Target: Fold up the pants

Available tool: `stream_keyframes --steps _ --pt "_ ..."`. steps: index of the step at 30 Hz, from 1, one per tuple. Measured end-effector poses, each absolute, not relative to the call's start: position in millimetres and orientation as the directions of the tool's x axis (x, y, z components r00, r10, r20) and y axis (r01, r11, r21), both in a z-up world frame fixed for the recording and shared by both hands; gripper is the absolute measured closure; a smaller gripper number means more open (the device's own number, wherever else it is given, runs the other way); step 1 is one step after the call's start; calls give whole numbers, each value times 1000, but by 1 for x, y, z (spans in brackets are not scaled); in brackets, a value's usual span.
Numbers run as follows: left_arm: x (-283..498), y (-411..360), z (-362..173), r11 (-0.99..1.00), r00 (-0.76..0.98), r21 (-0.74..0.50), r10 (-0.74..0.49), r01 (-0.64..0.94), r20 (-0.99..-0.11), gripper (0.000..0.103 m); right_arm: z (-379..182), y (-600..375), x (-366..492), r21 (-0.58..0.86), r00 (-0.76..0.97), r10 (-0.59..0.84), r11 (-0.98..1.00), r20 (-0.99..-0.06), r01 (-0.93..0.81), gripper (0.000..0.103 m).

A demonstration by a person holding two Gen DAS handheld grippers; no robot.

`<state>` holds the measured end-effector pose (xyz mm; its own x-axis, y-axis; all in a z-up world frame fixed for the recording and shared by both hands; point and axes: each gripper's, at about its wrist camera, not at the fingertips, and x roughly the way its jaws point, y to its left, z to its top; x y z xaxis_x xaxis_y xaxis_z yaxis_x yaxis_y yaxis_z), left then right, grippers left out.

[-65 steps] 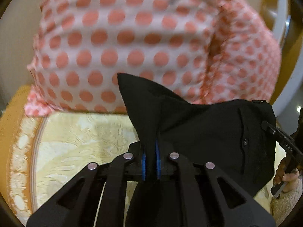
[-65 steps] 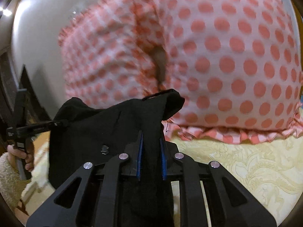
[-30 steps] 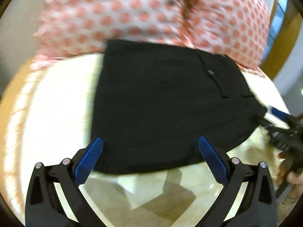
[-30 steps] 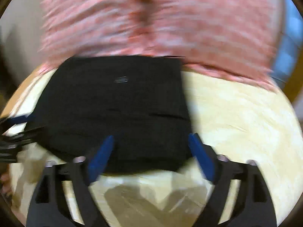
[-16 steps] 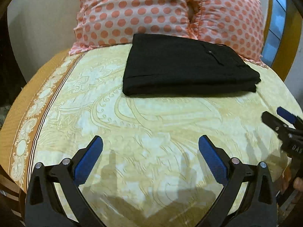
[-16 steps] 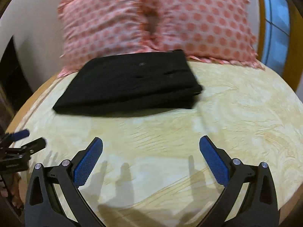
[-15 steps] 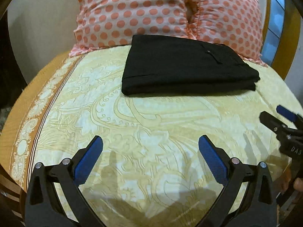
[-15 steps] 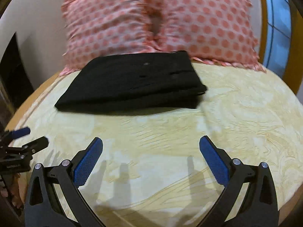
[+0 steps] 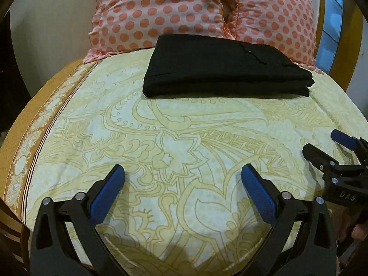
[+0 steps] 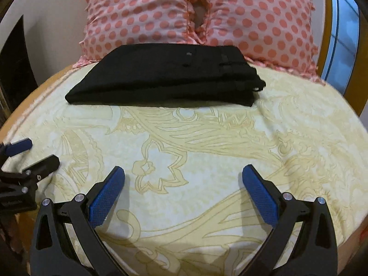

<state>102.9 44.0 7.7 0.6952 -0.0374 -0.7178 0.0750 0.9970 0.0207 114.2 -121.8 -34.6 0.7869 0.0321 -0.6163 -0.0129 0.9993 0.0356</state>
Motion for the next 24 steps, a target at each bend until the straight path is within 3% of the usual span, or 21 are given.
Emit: stream_keyframes --steps 24 --pt "95 43 5 998 742 19 -30 57 -669 2 -36 -122 108 28 815 25 1000 -579 -11 1"
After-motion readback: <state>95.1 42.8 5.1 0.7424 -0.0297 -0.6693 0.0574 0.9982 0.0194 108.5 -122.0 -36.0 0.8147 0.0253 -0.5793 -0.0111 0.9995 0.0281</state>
